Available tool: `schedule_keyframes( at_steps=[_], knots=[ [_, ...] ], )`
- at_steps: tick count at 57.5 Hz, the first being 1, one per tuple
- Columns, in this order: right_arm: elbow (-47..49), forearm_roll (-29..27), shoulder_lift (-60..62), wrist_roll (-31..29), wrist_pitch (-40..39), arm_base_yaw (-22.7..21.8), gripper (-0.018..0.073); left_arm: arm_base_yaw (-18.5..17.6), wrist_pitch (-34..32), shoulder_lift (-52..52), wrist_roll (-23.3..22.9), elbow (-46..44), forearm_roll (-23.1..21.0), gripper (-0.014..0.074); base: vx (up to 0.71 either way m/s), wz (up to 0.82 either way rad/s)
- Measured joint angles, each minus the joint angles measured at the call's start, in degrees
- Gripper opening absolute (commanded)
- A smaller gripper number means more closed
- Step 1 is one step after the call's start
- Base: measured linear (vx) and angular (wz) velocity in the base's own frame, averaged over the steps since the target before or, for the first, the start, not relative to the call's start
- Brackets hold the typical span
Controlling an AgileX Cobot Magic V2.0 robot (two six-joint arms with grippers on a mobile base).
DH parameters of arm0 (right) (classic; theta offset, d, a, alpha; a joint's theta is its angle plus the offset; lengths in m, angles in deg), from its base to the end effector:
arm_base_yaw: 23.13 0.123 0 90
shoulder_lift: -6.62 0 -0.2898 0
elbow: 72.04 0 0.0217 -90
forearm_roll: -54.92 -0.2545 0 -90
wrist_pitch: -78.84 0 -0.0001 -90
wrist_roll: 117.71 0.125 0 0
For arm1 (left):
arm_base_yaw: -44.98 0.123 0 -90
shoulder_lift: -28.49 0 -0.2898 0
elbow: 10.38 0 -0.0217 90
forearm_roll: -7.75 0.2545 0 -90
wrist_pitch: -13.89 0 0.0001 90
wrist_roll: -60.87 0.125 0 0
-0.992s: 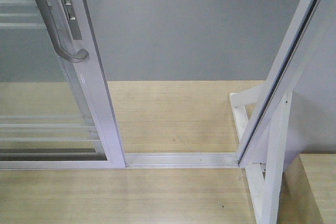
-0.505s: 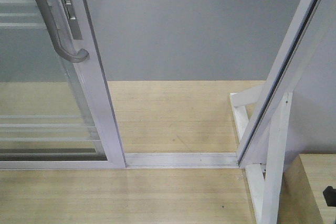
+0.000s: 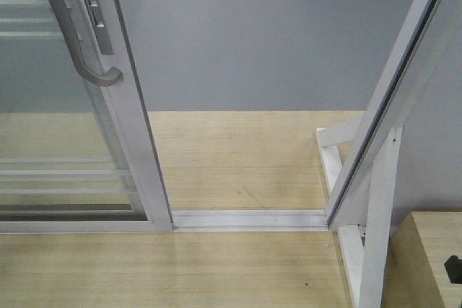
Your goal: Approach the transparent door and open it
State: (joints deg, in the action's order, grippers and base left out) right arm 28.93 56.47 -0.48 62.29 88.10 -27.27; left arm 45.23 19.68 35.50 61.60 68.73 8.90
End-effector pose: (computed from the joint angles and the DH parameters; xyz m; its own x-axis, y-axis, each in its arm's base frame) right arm 0.0890 -0.0070 0.1858 -0.0956 -0.0198 -0.9952 0.0740 0.9969 -0.0270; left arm 0.0897 0.0006 0.1930 -0.0335 0.0326 -0.9989 -0.0053 0.9994 0.0328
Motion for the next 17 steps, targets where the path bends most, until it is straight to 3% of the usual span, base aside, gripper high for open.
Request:
schedule_keyframes(
  at_steps=[17],
  knots=[
    [0.0, 0.0, 0.0, 0.0, 0.0, 0.0, -0.0009, 0.0, 0.0, 0.0, 0.0, 0.0, 0.0, -0.0006, 0.0, 0.0]
  ],
)
